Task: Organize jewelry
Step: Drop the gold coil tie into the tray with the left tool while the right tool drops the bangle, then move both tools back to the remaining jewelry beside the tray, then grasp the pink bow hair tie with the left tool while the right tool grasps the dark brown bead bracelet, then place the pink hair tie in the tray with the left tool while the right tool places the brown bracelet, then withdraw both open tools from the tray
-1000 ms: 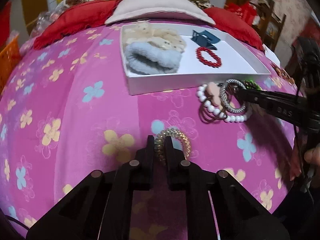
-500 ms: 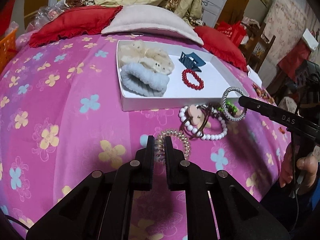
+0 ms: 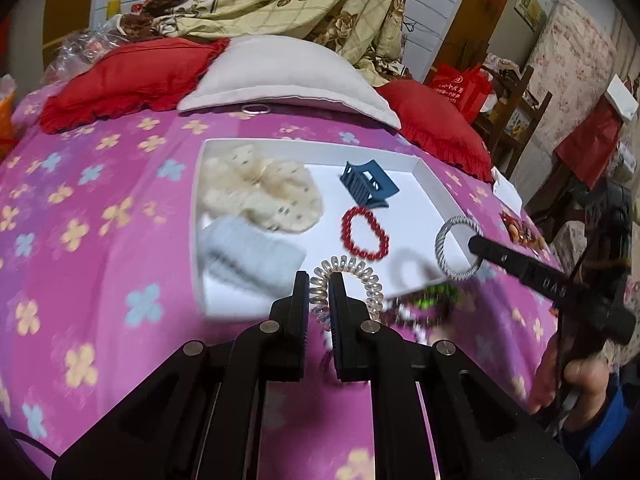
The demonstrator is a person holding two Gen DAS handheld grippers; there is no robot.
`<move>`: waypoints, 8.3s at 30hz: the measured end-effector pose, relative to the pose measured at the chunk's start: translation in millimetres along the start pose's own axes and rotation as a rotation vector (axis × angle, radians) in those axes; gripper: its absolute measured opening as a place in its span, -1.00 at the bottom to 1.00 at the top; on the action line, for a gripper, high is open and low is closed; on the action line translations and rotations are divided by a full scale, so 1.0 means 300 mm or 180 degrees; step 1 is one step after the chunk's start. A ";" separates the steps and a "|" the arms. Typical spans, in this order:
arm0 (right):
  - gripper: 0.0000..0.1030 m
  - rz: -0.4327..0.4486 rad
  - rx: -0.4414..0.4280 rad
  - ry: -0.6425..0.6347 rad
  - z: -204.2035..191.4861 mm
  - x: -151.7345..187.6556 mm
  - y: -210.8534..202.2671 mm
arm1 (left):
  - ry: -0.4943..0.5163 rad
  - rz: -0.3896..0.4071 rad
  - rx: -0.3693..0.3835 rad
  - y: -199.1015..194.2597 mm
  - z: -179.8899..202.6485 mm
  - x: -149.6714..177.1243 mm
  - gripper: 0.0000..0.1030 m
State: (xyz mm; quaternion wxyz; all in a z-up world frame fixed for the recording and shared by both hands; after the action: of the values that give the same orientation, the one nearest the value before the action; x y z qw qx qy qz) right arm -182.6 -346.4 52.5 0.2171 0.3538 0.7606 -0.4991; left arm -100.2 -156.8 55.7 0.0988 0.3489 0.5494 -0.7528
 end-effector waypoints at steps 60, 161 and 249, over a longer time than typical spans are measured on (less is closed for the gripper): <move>-0.73 -0.0780 -0.0445 -0.0759 -0.325 0.269 0.242 | -0.0729 0.0113 -0.0396 -0.123 -0.285 0.198 -0.07; -0.85 0.0209 -0.0361 -0.0568 -0.044 -0.139 -0.073 | -0.0017 0.0301 -0.0175 -0.175 0.052 0.001 -0.61; -0.22 0.0218 -0.0250 -0.0195 0.049 0.095 -0.220 | 0.0126 0.0547 -0.1864 -0.506 0.260 0.194 -0.13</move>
State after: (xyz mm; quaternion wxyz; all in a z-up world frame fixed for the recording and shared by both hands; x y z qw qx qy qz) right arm -251.4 -367.2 67.0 0.2709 0.3554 0.7601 -0.4717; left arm -256.3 -155.8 145.8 0.2477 0.3653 0.7133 -0.5444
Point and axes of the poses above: each gripper's, at about its wrist camera, not at the fingertips, and y roughly the way its jaws point, z to its right, x to its underside, the point moved 4 cm from there along y, roughly the way its jaws point, and after that the axes turned 10 degrees about -x, right-handed, at the moved point
